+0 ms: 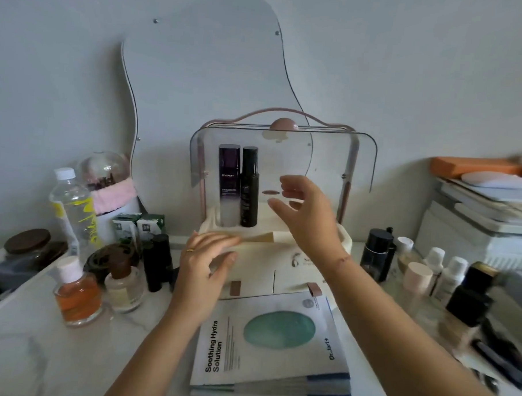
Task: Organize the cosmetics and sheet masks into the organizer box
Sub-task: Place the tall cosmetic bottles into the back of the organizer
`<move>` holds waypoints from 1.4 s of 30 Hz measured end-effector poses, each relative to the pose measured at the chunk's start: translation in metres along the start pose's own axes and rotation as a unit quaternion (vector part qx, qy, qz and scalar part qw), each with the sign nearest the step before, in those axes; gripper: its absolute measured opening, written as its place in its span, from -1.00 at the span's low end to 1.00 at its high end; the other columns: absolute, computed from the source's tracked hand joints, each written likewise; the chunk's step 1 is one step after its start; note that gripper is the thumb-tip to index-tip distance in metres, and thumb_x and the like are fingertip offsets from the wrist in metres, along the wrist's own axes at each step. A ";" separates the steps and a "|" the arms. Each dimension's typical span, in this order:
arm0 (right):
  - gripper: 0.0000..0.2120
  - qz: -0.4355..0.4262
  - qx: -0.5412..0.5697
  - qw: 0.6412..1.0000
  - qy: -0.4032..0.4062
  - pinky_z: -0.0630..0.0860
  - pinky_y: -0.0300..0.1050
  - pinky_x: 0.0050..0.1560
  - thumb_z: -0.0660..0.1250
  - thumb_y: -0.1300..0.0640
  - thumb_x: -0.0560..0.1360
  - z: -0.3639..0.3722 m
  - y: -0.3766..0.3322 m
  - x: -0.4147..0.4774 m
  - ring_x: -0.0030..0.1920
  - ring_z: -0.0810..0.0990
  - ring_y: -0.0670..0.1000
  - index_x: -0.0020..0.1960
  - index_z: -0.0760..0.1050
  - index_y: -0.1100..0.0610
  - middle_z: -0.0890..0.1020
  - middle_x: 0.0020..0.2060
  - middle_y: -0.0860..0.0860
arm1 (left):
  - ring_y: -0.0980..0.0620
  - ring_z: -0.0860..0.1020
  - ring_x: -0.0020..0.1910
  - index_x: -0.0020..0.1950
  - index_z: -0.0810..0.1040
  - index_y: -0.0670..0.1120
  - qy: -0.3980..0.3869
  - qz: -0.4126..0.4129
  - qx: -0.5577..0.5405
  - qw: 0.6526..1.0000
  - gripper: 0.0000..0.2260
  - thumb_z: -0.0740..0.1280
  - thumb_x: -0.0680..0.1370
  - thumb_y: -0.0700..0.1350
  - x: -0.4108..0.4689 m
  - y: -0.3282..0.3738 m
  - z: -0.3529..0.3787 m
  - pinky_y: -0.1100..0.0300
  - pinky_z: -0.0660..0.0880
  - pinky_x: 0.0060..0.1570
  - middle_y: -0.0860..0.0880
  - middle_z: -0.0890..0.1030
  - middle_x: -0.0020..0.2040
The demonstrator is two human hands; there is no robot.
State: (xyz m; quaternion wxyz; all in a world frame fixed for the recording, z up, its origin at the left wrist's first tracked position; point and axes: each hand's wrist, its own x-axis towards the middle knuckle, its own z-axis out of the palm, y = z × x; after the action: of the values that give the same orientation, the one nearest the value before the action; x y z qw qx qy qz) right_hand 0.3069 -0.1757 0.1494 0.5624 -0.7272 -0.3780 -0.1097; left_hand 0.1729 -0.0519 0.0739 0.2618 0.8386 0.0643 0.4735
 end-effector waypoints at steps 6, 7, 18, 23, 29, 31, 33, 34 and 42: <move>-0.76 -0.006 -0.066 0.991 0.119 0.56 -0.20 0.03 0.42 0.09 0.42 -0.091 0.030 -0.052 -0.04 0.61 -0.11 0.08 0.54 0.03 0.62 -0.06 -0.10 | 0.04 0.50 0.18 0.16 0.61 -0.10 -0.015 -0.008 0.013 1.000 -0.75 0.36 0.50 -0.26 -0.003 -0.002 0.000 0.14 0.27 0.32 0.05 0.61 0.12; -0.73 0.009 -0.103 0.989 0.103 0.54 -0.19 0.04 0.41 0.08 0.42 -0.103 0.038 -0.049 -0.02 0.59 -0.10 0.10 0.52 0.04 0.61 -0.03 -0.08 | 0.03 0.50 0.18 0.17 0.61 -0.10 -0.015 -0.008 0.018 1.000 -0.75 0.36 0.50 -0.26 -0.003 -0.002 0.000 0.16 0.26 0.32 0.05 0.60 0.12; -0.54 0.108 -0.316 0.928 -0.167 0.49 -0.11 0.07 0.46 0.00 0.36 -0.139 0.110 0.006 0.04 0.54 0.02 0.22 0.48 0.05 0.58 0.12 0.04 | 0.01 0.48 0.17 0.16 0.60 -0.11 -0.017 -0.020 0.031 0.999 -0.75 0.36 0.50 -0.24 -0.004 -0.004 0.002 0.49 0.19 0.24 0.07 0.58 0.11; -0.53 0.113 -0.331 0.917 -0.190 0.53 -0.12 -0.01 0.49 0.03 0.32 -0.138 0.111 0.012 -0.02 0.55 0.02 0.19 0.48 0.06 0.59 0.07 0.04 | -0.01 0.48 0.18 0.16 0.60 -0.11 -0.018 -0.021 0.027 0.999 -0.76 0.36 0.50 -0.24 -0.003 -0.005 0.002 0.42 0.21 0.26 0.04 0.60 0.11; -0.57 0.083 -0.291 0.947 -0.105 0.56 -0.14 -0.15 0.50 0.08 0.33 -0.154 0.068 0.002 -0.05 0.58 0.06 0.16 0.48 0.07 0.61 0.03 0.06 | 0.00 0.50 0.15 0.14 0.62 -0.11 -0.013 -0.012 0.028 0.999 -0.76 0.36 0.50 -0.26 -0.003 -0.006 0.001 0.41 0.18 0.29 0.05 0.60 0.09; -0.58 0.053 -0.270 0.960 -0.045 0.46 -0.29 -0.24 0.50 0.09 0.32 -0.166 0.042 -0.011 -0.10 0.58 0.01 0.13 0.48 0.03 0.62 -0.03 0.00 | 0.01 0.51 0.15 0.14 0.62 -0.11 -0.011 -0.011 0.026 1.000 -0.77 0.36 0.49 -0.26 -0.002 -0.005 0.001 0.44 0.17 0.27 0.07 0.60 0.09; -0.59 0.012 -0.241 0.970 0.019 0.39 -0.35 -0.20 0.50 0.04 0.28 -0.178 0.013 -0.031 -0.11 0.59 -0.08 0.09 0.48 -0.06 0.61 -0.11 -0.13 | 0.01 0.50 0.16 0.14 0.61 -0.09 -0.009 -0.009 0.016 1.000 -0.77 0.36 0.50 -0.22 -0.002 -0.004 0.001 0.36 0.20 0.29 0.08 0.60 0.09; -0.59 -0.008 -0.216 0.975 0.044 0.39 -0.37 -0.18 0.50 0.00 0.26 -0.180 -0.004 -0.042 -0.11 0.60 -0.16 0.08 0.48 -0.10 0.61 -0.13 -0.21 | 0.01 0.50 0.16 0.14 0.61 -0.08 -0.008 -0.010 0.011 1.000 -0.77 0.35 0.50 -0.20 -0.002 -0.004 0.001 0.27 0.25 0.31 0.09 0.59 0.09; -0.56 -0.123 -0.089 0.988 0.017 0.55 -0.35 -0.05 0.51 0.12 0.32 -0.090 -0.044 -0.042 -0.09 0.62 -0.14 0.13 0.45 -0.10 0.62 -0.09 -0.17 | 0.14 0.45 0.18 0.12 0.61 -0.04 0.017 -0.019 -0.023 0.999 -0.75 0.37 0.48 -0.26 -0.004 -0.002 0.003 -0.14 0.31 0.32 0.18 0.57 0.07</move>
State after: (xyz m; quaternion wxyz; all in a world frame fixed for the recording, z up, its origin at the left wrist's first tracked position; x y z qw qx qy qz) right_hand 0.2722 -0.2717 0.1877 0.4843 -0.7198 -0.4441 -0.2238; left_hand 0.1736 -0.0523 0.0686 0.2891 0.8230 0.0738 0.4835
